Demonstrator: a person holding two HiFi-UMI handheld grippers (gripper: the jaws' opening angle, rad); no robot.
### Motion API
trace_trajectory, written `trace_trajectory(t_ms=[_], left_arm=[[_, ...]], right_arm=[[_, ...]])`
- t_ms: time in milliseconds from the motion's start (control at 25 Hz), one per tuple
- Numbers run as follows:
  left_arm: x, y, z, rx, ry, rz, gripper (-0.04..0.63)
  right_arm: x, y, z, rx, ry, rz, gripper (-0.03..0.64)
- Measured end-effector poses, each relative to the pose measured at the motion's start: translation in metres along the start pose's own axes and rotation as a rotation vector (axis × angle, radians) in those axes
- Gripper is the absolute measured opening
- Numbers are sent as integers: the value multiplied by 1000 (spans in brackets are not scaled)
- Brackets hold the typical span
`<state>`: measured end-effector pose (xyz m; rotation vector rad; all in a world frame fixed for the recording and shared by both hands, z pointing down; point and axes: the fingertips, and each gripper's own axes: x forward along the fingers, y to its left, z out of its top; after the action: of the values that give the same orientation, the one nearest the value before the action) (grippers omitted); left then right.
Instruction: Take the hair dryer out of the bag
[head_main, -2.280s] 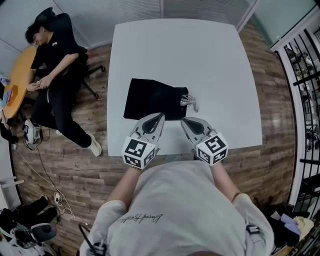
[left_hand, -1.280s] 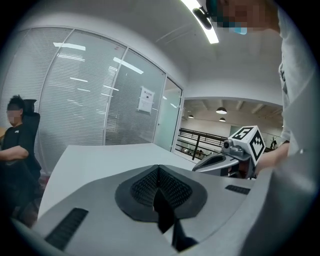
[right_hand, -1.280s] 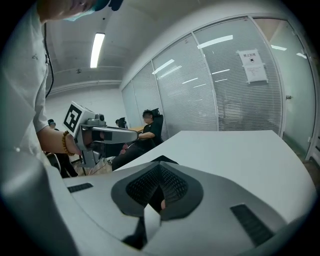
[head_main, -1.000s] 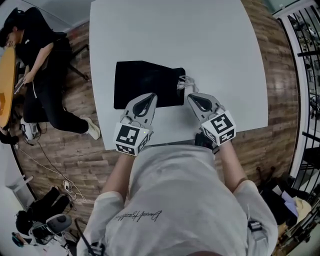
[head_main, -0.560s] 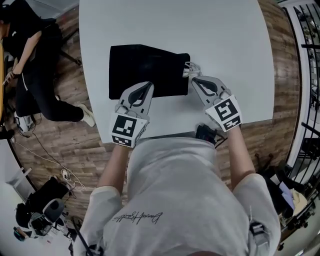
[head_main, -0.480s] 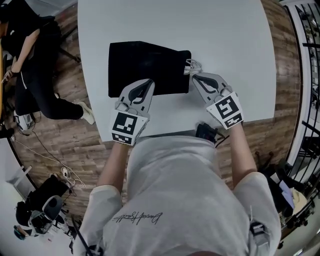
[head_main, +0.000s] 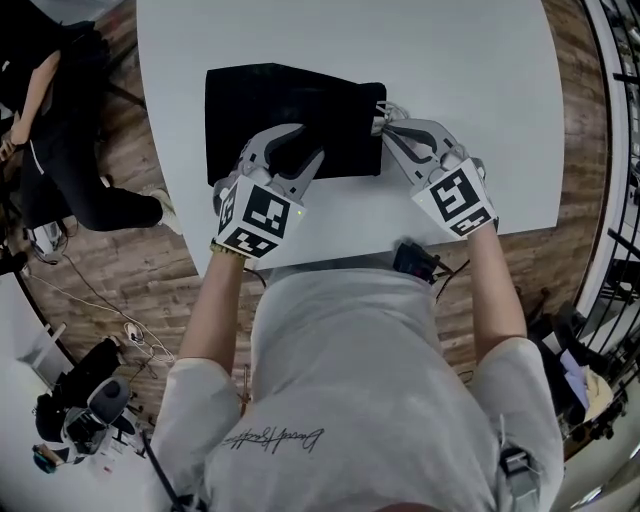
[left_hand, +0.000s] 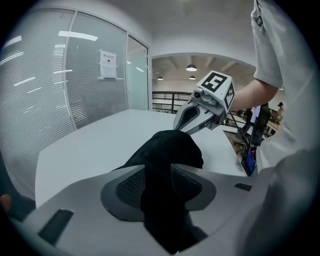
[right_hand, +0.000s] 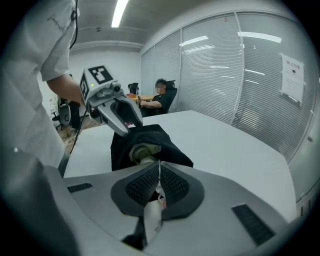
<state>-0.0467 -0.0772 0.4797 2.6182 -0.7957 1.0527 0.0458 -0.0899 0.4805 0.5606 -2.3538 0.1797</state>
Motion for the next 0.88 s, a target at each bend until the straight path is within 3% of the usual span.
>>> trace_trajectory(t_ms=[160, 240, 440, 680, 880], left_arm=[[8, -4, 1, 39, 45, -42, 169], [11, -4, -2, 41, 71, -53, 169], [9, 3, -6, 40, 91, -20, 53], [1, 8, -3, -28, 56, -27, 20], [-1, 7, 6, -106, -5, -53, 18]], right_arm=[[5, 9, -9, -135, 57, 53, 33], [9, 10, -10, -182, 70, 84, 147], [23, 13, -14, -323, 140, 146, 236], [41, 22, -21, -440, 201, 226, 259], [44, 22, -22, -419, 217, 276, 282]])
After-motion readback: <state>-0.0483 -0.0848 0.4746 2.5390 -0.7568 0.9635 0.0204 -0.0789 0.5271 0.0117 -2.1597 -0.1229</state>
